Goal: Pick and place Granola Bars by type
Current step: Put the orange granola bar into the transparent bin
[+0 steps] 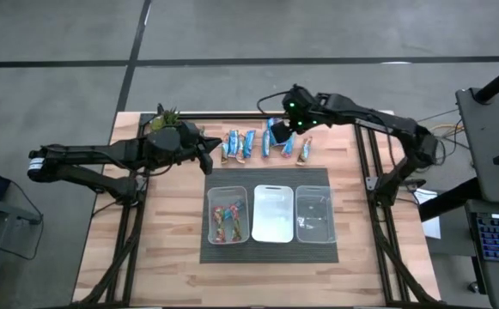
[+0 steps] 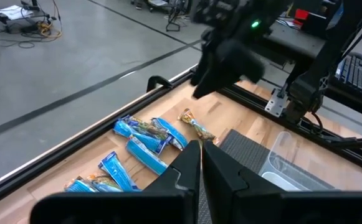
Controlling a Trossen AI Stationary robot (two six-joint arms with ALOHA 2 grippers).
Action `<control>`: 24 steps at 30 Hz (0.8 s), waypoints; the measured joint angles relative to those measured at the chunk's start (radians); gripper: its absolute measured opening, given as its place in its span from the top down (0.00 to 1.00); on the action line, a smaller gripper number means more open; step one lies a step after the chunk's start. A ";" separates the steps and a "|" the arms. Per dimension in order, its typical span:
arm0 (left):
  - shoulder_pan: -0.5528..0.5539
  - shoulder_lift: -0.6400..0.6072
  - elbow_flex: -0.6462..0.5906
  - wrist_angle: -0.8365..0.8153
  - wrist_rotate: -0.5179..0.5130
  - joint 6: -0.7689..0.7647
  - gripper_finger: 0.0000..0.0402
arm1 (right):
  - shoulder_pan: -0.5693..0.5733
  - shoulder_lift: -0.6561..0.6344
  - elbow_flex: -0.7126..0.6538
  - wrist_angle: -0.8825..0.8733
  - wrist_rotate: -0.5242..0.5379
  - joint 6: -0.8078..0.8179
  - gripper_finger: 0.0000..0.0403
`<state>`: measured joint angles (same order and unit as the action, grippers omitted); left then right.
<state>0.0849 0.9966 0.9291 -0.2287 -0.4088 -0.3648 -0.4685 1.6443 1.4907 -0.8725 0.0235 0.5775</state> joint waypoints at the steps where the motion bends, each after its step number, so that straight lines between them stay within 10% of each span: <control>1: 0.000 0.000 0.000 0.000 0.000 0.000 1.00 | -0.002 0.020 0.008 0.004 0.000 0.000 0.34; 24: 0.000 0.000 0.000 -0.001 0.000 -0.010 1.00 | -0.008 0.385 0.127 0.040 -0.111 0.063 0.39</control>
<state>0.0849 0.9962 0.9291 -0.2295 -0.4088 -0.3748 -0.4763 2.0293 1.6173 -0.8325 -0.0875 0.6403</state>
